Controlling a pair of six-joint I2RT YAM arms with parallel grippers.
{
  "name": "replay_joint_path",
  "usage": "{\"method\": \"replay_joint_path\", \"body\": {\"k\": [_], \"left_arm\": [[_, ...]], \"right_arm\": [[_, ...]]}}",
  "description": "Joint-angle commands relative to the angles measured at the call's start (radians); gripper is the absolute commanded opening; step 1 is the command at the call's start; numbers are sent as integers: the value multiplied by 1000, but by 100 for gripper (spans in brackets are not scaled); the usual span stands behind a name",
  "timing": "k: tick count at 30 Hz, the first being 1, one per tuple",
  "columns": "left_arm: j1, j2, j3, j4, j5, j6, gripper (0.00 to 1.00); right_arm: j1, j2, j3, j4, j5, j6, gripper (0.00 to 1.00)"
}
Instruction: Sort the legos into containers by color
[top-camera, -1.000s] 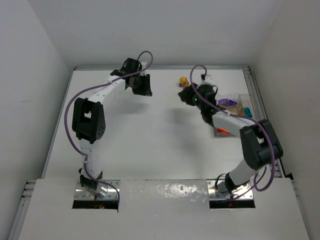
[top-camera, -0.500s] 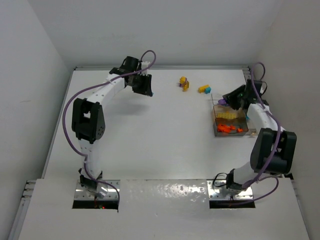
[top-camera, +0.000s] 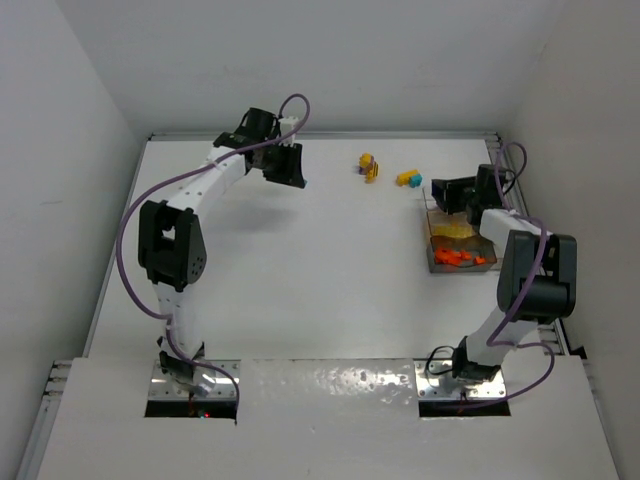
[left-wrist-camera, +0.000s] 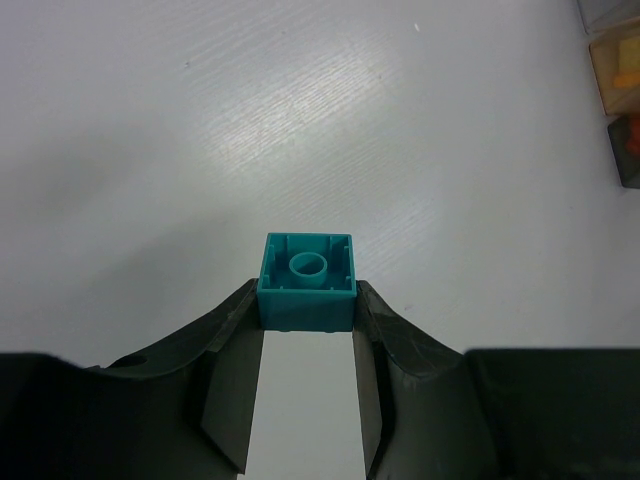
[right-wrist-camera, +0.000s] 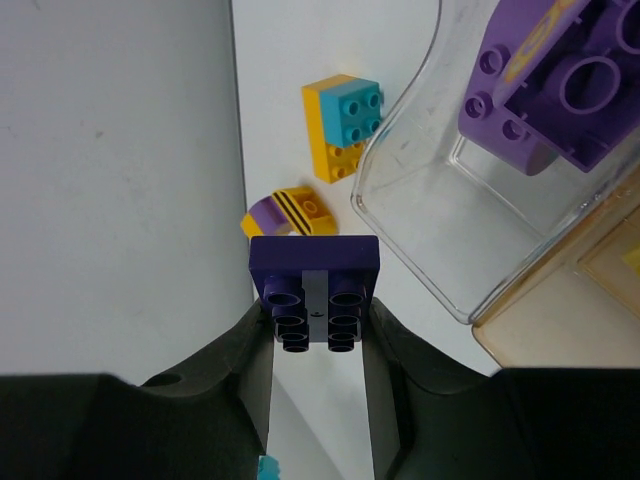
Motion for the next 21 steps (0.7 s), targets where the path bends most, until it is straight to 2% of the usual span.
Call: {"method": "replay_joint_path", "body": {"k": [1,5,6,7,21], "left_arm": [[12,-47,7,25,13,6,0],[12,-51,7,24,13,6,0],[12,-51,5,22,13,8,0],[12,-53,5,22,13,8,0],[15,-56,-3,22,22,5,0]], "right_arm": [[-3,5,10,70,21,43,7],[-3,11,8,54,43,36,13],[-3,11,7,48,47,31,17],[-3,11,5,44,52,31,27],[-7,40,-11,65,63,13,41]]}}
